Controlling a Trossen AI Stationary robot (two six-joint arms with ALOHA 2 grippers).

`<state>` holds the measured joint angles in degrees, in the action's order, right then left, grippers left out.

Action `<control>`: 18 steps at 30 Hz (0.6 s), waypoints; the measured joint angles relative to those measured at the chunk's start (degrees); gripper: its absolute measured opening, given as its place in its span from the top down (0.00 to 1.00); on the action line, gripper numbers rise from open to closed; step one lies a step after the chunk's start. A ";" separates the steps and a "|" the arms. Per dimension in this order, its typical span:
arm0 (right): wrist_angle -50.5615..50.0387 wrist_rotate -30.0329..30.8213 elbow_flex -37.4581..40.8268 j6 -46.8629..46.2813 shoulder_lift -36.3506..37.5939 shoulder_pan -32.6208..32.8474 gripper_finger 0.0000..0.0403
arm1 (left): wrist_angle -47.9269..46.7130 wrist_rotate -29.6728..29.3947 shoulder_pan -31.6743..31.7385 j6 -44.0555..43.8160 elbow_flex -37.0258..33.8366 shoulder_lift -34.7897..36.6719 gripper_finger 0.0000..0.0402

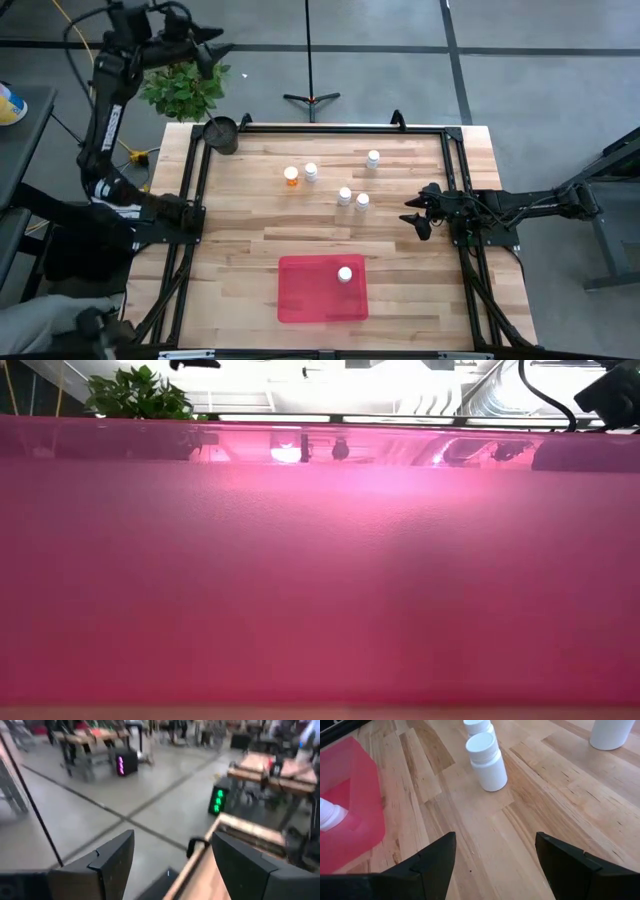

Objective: Pick and place pill bottles into a basket
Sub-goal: Put the orange pill bottle into the pink bin

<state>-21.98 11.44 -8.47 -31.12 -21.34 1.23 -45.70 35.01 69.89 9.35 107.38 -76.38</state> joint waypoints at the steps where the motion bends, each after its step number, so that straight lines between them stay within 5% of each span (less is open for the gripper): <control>1: 0.00 0.02 0.00 -0.02 0.00 0.00 0.35 | -2.66 0.24 -0.15 1.59 1.55 -1.07 0.26; 9: -0.02 1.27 0.00 0.00 0.00 0.00 0.35 | -19.70 -3.21 -2.08 10.37 17.27 -10.25 0.26; 18: -0.02 1.92 0.00 0.00 0.00 0.00 0.35 | -27.58 -6.92 -7.11 13.13 20.01 -14.73 0.26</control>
<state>-22.00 13.37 -8.47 -31.11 -21.34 1.23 -73.28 28.09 62.78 22.47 127.39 -91.11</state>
